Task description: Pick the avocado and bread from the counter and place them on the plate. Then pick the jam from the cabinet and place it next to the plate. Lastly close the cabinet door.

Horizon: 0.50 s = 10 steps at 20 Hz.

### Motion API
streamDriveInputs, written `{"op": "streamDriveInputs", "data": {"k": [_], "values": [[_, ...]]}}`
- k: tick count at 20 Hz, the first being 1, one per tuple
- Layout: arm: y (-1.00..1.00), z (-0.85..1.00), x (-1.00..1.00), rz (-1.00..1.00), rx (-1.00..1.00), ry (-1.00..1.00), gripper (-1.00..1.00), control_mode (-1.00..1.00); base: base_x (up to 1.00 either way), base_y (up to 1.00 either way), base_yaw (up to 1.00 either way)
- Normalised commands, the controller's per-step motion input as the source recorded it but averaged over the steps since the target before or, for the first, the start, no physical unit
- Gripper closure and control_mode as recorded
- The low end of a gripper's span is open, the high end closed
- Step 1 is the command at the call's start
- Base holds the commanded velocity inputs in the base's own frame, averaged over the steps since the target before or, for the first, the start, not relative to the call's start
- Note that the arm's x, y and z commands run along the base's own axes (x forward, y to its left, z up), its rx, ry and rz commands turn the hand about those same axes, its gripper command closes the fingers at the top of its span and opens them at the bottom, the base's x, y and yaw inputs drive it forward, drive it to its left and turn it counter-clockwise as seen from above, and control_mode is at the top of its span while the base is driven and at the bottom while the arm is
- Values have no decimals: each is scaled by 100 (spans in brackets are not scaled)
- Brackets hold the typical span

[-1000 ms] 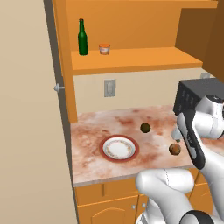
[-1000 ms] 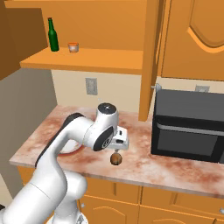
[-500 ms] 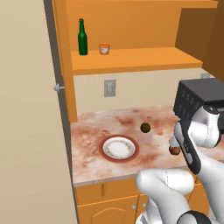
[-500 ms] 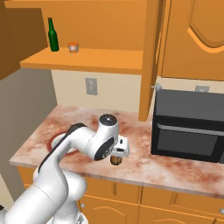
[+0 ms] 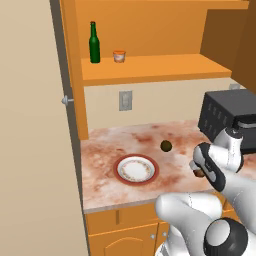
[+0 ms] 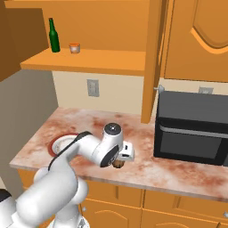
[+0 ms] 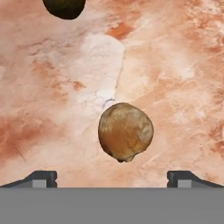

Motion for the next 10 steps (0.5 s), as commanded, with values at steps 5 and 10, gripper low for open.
{"op": "streamDriveInputs", "data": {"k": [5, 10], "values": [[-21, -7, 12, 0, 1, 1, -100, -100, 0, 0, 0], [0, -1, 14, 0, 0, 0, -100, -100, 0, 0, 0]]}}
